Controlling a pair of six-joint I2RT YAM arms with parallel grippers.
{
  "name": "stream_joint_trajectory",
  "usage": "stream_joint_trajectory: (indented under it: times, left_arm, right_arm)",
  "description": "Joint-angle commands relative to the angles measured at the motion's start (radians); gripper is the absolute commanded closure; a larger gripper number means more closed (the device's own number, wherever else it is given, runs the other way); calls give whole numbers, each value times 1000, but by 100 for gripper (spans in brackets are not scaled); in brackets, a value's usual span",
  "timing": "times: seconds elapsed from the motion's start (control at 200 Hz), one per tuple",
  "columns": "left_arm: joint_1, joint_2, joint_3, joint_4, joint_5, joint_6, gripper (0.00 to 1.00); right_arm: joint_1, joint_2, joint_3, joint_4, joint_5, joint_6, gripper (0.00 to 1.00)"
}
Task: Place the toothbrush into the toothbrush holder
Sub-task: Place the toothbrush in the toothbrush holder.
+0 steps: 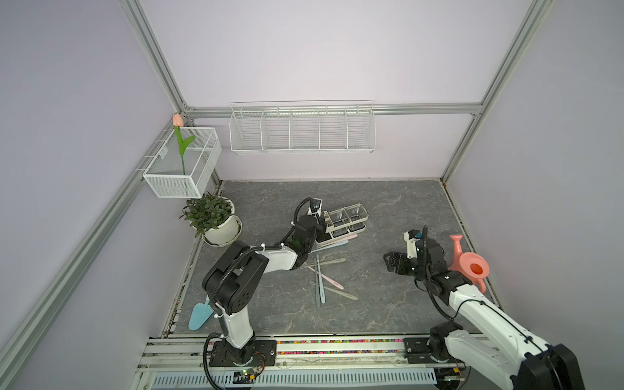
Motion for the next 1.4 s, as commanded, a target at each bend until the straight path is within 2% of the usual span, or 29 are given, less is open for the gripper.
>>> stream_joint_trajectory:
  times: [0.0,0.415,0.555,0.755,1.015,1.394]
  left_arm:
    - [-5,13,-4,-6,-7,-12,62]
    - [-4,-2,12,-30,1,-19,61]
    - [-6,-20,10,-38,20,-13,56]
    - [-6,-46,40,-108,45,17,54]
    - [-6,-101,47,-149,147,41,49]
    - [-6,-209,64,-224,167,36,47]
  right_arm:
    - [-6,-3,-13,19,-19,17,11]
    - [-18,8,-26,23,-18,2,11]
    - [-21,19,-23,26,-29,-1,11]
    - [-25,28,-28,40,-24,-3,11]
    - [-27,59,-30,55,-48,-2,11]
    - [-26,59,-38,58,-58,-13,11]
